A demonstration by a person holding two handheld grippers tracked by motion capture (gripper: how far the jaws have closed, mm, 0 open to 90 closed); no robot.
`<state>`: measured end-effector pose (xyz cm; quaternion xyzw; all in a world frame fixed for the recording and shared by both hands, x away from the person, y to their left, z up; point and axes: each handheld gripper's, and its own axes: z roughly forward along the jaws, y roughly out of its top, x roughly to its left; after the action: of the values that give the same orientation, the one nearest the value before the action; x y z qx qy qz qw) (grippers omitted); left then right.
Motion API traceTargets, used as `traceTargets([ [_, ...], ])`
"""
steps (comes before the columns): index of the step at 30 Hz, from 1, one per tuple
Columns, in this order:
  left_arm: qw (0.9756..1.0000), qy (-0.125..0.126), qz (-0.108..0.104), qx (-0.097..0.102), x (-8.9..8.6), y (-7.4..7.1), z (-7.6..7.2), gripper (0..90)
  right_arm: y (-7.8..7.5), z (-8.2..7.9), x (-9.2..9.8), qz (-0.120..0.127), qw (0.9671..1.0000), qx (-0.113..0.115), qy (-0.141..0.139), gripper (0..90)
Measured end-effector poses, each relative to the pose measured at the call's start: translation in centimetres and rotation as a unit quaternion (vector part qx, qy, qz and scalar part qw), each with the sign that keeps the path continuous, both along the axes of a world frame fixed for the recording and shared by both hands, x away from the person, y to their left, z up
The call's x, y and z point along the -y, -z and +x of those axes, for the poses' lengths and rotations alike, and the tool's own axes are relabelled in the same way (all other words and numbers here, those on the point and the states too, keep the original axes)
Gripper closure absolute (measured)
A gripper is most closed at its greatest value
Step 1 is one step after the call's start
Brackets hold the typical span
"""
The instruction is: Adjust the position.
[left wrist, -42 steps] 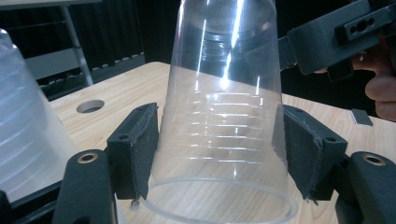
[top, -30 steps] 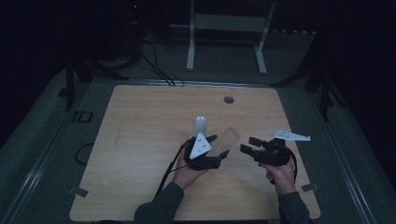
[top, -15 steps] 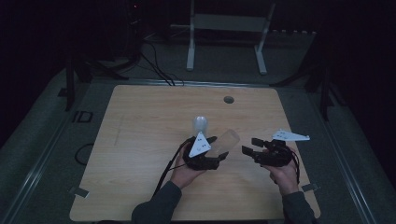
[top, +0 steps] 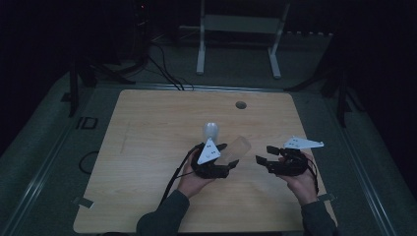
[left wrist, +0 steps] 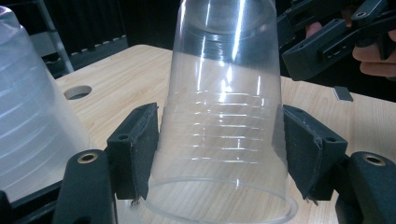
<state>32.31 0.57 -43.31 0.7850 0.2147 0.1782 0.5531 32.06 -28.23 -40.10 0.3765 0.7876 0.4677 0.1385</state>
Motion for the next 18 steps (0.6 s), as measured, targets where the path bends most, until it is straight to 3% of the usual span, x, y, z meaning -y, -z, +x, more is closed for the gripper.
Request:
traceTargets([
  [18,0.9998,0.014,0.016,0.003,-0.64,-0.62,0.39,32.3,-0.78,-0.01,-0.67,-0.050,0.9985,0.006,-0.023,34.3],
])
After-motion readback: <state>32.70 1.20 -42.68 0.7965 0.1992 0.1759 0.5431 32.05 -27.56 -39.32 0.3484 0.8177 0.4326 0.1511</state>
